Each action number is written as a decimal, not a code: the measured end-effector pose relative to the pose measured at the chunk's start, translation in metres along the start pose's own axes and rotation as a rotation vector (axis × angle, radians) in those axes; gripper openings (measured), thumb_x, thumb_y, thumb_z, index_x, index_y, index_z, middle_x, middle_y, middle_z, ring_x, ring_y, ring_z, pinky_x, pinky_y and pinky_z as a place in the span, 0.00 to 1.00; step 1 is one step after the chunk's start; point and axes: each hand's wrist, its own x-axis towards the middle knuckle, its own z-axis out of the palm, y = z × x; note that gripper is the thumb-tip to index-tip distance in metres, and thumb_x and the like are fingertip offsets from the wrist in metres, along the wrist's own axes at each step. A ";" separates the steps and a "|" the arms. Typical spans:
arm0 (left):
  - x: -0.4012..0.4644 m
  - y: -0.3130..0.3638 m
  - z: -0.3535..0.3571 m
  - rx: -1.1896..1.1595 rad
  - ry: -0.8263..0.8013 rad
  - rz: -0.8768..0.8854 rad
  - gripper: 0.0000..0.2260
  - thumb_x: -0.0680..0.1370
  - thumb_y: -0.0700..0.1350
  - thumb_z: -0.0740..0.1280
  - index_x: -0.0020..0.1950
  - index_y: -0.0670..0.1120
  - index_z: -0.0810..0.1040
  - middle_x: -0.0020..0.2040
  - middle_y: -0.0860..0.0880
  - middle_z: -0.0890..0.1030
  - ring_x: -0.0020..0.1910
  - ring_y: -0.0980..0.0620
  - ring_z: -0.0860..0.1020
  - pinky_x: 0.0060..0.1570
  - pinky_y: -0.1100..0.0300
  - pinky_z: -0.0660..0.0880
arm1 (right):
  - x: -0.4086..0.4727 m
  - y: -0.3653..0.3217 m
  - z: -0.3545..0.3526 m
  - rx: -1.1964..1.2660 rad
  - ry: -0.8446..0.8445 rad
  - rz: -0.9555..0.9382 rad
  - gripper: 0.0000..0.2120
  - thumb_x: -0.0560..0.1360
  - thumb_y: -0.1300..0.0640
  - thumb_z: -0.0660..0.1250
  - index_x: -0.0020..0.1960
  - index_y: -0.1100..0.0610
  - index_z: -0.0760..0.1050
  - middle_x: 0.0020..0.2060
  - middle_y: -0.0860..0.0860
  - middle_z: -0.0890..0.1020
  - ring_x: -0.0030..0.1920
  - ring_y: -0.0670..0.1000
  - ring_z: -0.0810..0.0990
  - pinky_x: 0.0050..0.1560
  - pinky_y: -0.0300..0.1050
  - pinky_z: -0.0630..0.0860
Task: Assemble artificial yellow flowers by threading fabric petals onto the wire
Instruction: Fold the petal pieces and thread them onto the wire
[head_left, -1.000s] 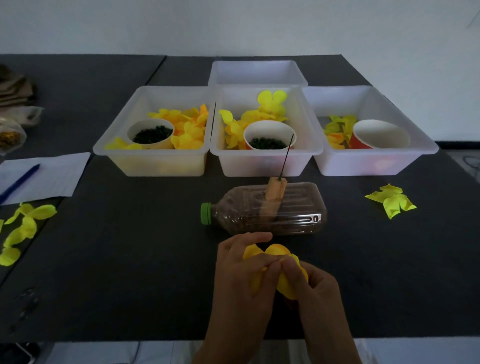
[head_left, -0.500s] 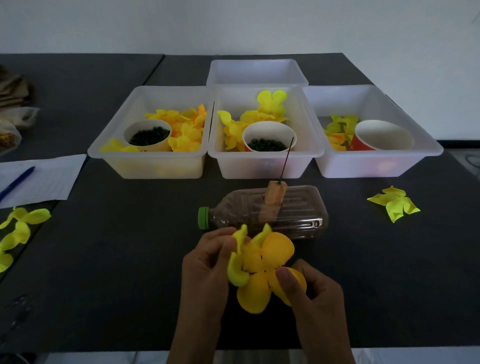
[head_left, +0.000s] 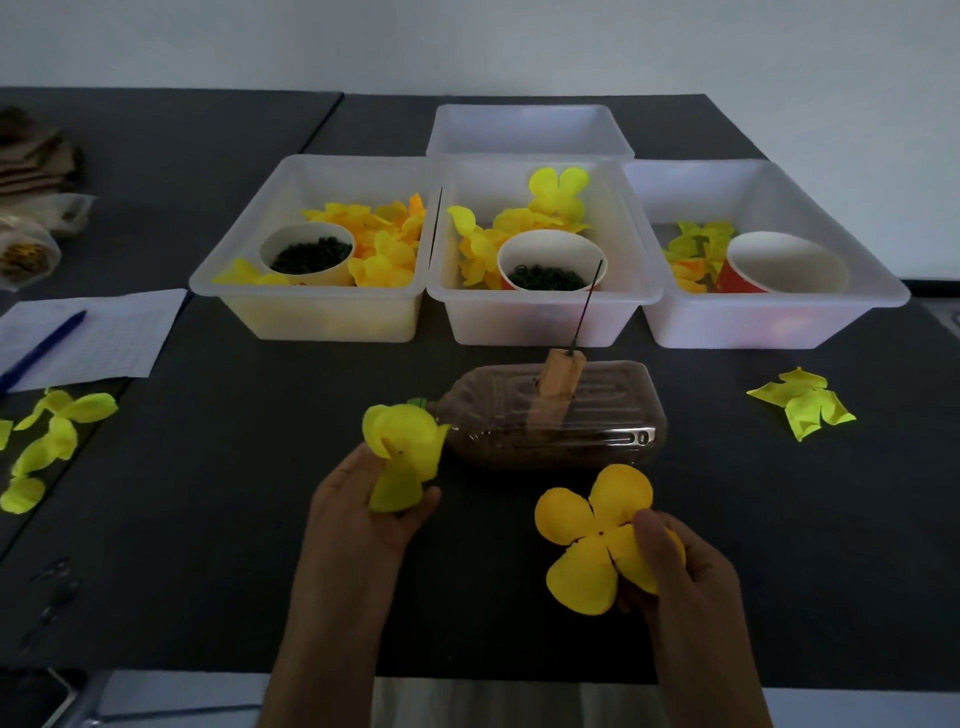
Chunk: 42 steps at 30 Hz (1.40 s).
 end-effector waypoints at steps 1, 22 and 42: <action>-0.004 0.000 0.004 -0.040 -0.057 -0.022 0.08 0.81 0.36 0.64 0.58 0.38 0.77 0.46 0.41 0.83 0.41 0.61 0.82 0.39 0.68 0.78 | 0.001 0.001 0.001 -0.002 -0.017 -0.005 0.42 0.51 0.24 0.72 0.39 0.63 0.75 0.40 0.71 0.75 0.36 0.61 0.76 0.37 0.59 0.74; 0.023 0.040 0.073 0.594 0.039 0.738 0.19 0.75 0.43 0.73 0.58 0.60 0.70 0.45 0.66 0.78 0.45 0.69 0.78 0.32 0.72 0.74 | 0.016 0.010 0.000 0.269 -0.332 0.328 0.16 0.69 0.60 0.65 0.54 0.66 0.77 0.38 0.61 0.83 0.35 0.54 0.82 0.35 0.45 0.80; 0.204 0.098 0.180 0.935 -0.130 0.576 0.26 0.81 0.41 0.66 0.76 0.37 0.63 0.71 0.35 0.70 0.63 0.37 0.73 0.64 0.52 0.66 | 0.019 -0.003 -0.002 0.461 -0.350 0.438 0.25 0.60 0.59 0.77 0.53 0.71 0.78 0.32 0.63 0.78 0.28 0.56 0.78 0.29 0.48 0.78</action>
